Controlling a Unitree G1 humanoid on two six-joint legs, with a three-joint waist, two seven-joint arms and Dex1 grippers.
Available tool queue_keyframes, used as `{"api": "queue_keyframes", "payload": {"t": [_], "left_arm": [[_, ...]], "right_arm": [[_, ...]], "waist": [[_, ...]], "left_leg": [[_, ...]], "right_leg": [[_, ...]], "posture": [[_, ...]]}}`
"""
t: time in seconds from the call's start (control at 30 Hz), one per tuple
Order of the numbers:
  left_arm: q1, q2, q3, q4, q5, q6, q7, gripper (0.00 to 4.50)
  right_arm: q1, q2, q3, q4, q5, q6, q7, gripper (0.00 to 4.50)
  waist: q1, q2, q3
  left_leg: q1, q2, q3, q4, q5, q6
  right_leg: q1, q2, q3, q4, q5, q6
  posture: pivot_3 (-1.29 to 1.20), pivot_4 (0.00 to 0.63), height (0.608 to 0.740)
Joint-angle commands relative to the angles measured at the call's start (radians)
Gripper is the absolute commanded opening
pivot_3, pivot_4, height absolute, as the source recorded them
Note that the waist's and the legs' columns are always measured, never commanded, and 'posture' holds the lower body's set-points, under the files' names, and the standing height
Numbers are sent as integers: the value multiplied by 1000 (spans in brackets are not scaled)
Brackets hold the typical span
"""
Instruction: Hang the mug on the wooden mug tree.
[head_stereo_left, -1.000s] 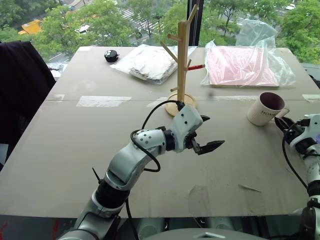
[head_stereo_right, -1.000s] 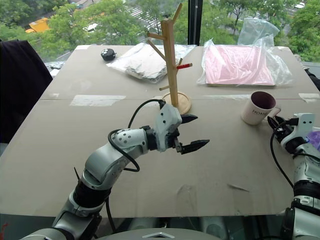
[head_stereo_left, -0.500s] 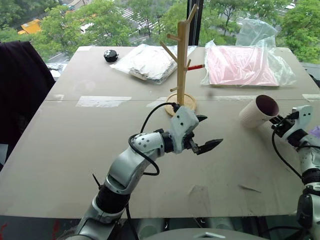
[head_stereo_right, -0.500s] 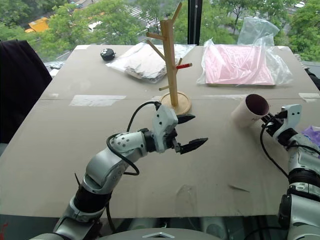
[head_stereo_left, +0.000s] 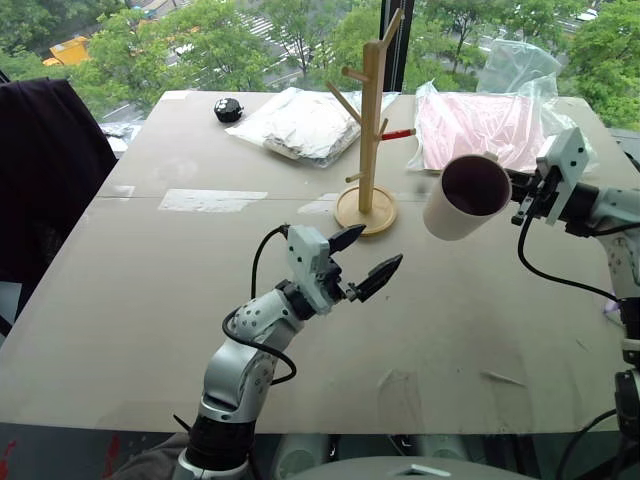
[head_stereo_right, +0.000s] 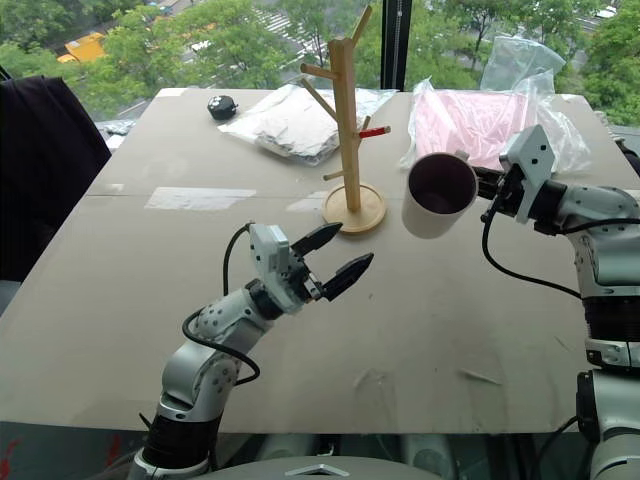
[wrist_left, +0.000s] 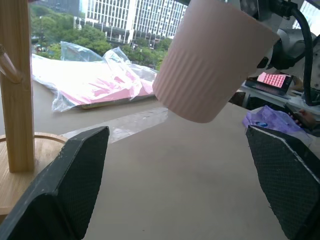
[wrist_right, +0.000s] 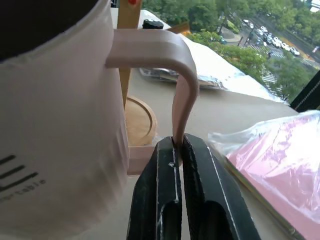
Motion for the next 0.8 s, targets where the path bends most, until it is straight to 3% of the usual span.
{"api": "queue_keyframes", "payload": {"t": [0.03,0.37,0.8], "left_arm": [[16,-26,-2,-36,-39,-57,-9,4500],[50,-79,45,-19,-65,-144,38,4500],[64,-88,63,-18,-49,-206,74,4500]], "right_arm": [[-110,-32,33,-39,-30,56,8,35],[-347,-17,177,-48,-110,260,6,35],[-487,54,299,73,-207,258,57,35]], "waist": [[-1,-1,1],[-2,-1,1],[-3,-1,1]], "left_leg": [[0,0,-1,0,0,0],[-2,0,-1,0,0,0],[-3,0,-2,0,0,0]], "right_leg": [[0,0,0,0,0,0],[-1,-2,-3,0,0,0],[-1,-3,-4,0,0,0]], "posture": [[0,150,740],[0,150,740],[0,150,740]]}}
